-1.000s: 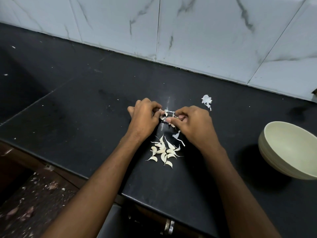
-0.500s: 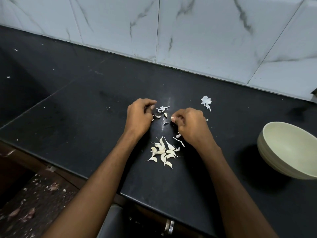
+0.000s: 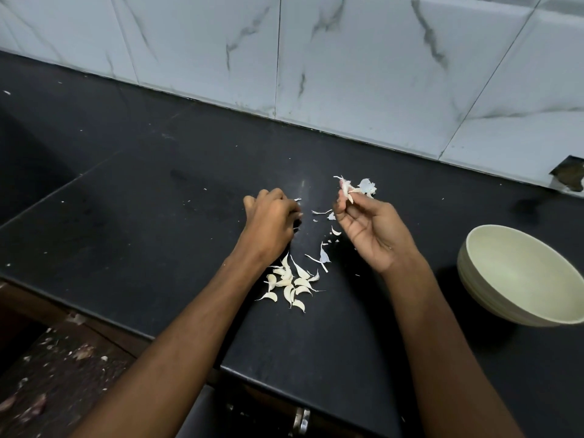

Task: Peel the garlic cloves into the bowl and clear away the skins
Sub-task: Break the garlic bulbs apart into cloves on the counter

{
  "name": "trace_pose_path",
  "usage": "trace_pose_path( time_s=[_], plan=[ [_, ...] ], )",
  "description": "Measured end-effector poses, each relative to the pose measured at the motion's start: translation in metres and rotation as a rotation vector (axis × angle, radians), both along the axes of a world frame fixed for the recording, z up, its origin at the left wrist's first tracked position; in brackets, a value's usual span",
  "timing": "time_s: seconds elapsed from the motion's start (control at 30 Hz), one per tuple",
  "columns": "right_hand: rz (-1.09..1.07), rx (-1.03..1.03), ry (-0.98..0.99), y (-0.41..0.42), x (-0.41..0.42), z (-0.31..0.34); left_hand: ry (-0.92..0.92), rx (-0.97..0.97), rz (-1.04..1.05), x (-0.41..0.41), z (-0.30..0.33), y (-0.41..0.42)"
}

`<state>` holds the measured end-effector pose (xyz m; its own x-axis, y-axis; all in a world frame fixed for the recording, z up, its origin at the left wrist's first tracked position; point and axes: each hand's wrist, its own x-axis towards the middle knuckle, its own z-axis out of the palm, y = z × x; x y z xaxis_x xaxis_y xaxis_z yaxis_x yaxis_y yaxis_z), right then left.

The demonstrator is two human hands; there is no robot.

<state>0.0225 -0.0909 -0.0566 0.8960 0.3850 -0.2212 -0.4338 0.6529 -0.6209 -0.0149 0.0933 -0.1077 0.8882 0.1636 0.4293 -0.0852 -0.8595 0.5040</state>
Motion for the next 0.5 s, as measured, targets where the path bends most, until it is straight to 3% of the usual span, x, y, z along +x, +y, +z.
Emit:
trace_pose_path(
  time_s=[0.13,0.2,0.3,0.43,0.5],
  plan=[
    [0.042,0.103,0.062,-0.009,0.000,0.002,-0.162,-0.155,-0.036,-0.003,0.004,0.004],
    [0.019,-0.002,0.037,-0.012,0.002,0.002,-0.228,-0.332,-0.044,-0.006,0.010,0.005],
    [-0.065,-0.418,-0.115,-0.015,0.008,-0.004,-0.254,-0.643,-0.014,-0.009,0.017,0.008],
    [-0.128,-1.332,-0.661,-0.023,0.013,-0.018,-0.228,-0.896,0.009,-0.008,0.015,0.020],
    [-0.084,-1.456,-0.760,-0.025,0.010,-0.020,-0.200,-0.953,0.038,-0.011,0.016,0.024]
  ],
)
